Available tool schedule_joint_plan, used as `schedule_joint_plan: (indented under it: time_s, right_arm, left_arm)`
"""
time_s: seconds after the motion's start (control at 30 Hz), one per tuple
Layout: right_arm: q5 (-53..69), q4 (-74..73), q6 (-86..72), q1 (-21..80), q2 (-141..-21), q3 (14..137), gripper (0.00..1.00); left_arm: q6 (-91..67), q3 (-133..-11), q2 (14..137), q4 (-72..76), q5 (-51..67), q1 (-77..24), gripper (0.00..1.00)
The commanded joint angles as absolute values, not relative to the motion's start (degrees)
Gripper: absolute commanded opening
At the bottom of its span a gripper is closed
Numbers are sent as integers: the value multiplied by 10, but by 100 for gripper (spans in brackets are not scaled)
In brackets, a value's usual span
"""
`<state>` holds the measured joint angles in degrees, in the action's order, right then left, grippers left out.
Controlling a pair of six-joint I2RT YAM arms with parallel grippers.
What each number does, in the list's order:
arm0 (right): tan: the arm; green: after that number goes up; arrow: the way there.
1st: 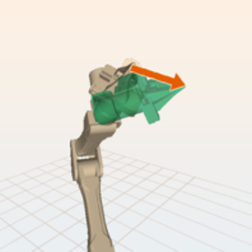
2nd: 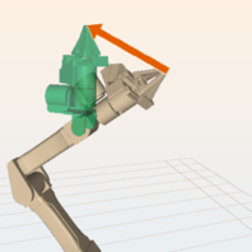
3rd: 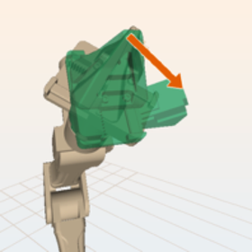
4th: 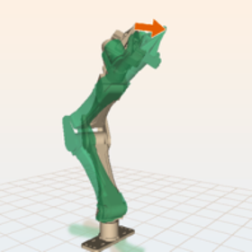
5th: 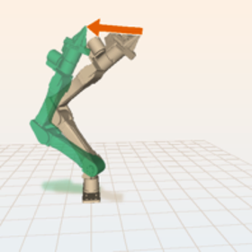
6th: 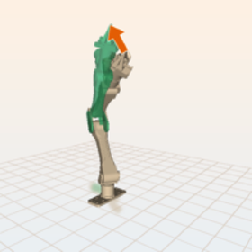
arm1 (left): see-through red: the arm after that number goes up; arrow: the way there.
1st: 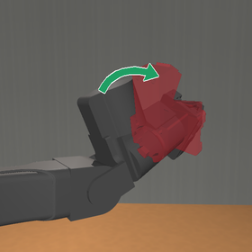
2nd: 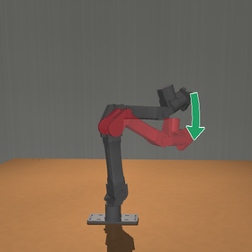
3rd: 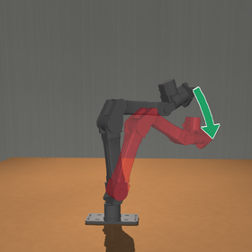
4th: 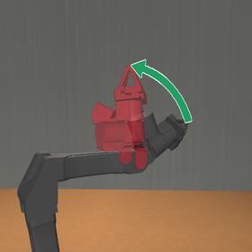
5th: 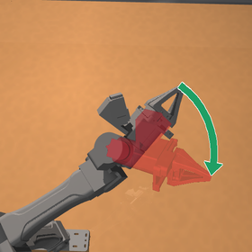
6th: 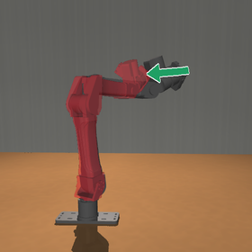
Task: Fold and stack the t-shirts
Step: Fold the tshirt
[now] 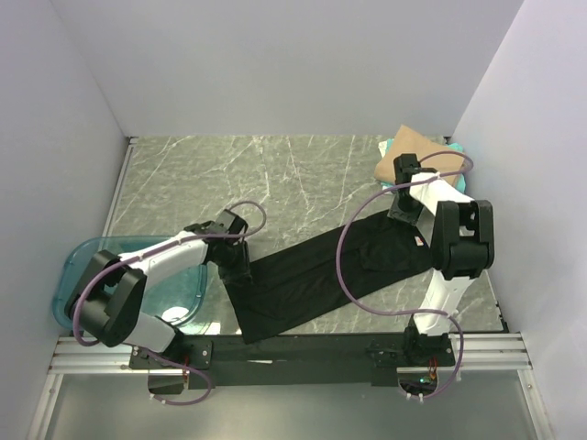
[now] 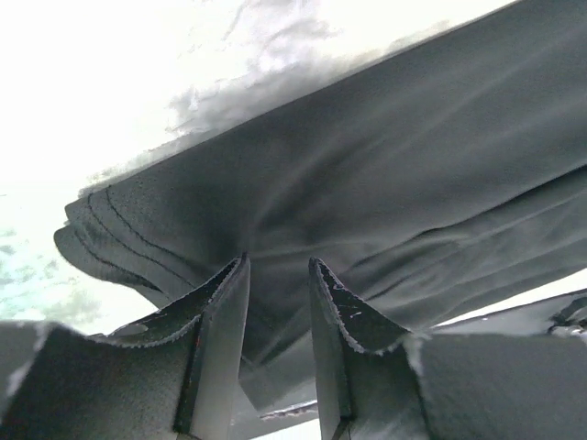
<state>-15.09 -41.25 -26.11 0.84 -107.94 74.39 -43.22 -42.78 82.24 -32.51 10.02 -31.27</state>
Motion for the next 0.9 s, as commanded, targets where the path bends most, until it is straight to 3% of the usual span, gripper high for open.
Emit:
schedule_joint_plan:
  time_s: [0.0,0.3,0.87]
  right_arm:
    - [-168,-427,-259,4,-1017,778,46]
    - [-120,-411,-280,3,-983,748,46]
    - [-107,-382,-303,51,-1085,756,45]
  left_arm:
    - [-432,-485,802,-356,81,-315,38]
    - [-429,-498,821,-329,100,-336,38]
    - [-444,-407,833,-311,89,-356,38]
